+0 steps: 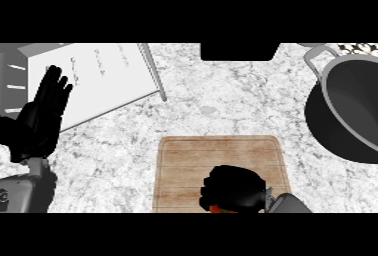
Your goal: Pick the tomato from the cutting board and place it in the pot
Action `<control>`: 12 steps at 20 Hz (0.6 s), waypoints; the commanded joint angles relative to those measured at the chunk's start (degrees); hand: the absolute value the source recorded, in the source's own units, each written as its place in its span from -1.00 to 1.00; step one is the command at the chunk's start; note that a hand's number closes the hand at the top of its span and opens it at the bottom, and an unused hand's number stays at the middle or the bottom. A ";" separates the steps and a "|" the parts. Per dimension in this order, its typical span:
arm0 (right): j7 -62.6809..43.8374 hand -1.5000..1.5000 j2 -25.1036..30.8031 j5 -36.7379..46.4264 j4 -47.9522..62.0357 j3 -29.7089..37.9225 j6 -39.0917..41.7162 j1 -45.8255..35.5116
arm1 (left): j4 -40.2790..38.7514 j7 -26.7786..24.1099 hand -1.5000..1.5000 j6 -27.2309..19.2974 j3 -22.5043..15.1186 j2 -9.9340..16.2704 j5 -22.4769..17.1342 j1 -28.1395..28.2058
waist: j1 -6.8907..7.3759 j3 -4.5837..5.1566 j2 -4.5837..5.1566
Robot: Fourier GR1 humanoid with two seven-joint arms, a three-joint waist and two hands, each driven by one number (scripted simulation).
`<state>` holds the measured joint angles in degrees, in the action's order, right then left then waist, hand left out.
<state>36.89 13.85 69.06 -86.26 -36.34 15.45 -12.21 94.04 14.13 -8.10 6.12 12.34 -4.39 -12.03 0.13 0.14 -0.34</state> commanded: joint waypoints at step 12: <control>-9.66 1.00 18.79 -3.61 -27.57 8.20 -5.20 45.09 | -0.47 -3.11 0.00 0.37 1.67 -0.87 -0.44 3.56 | -3.41 -0.04 -0.10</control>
<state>28.96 27.79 66.33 -105.60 -29.84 13.39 20.31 94.76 12.93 -8.31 8.43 12.65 -4.59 -9.07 -3.38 0.11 -0.77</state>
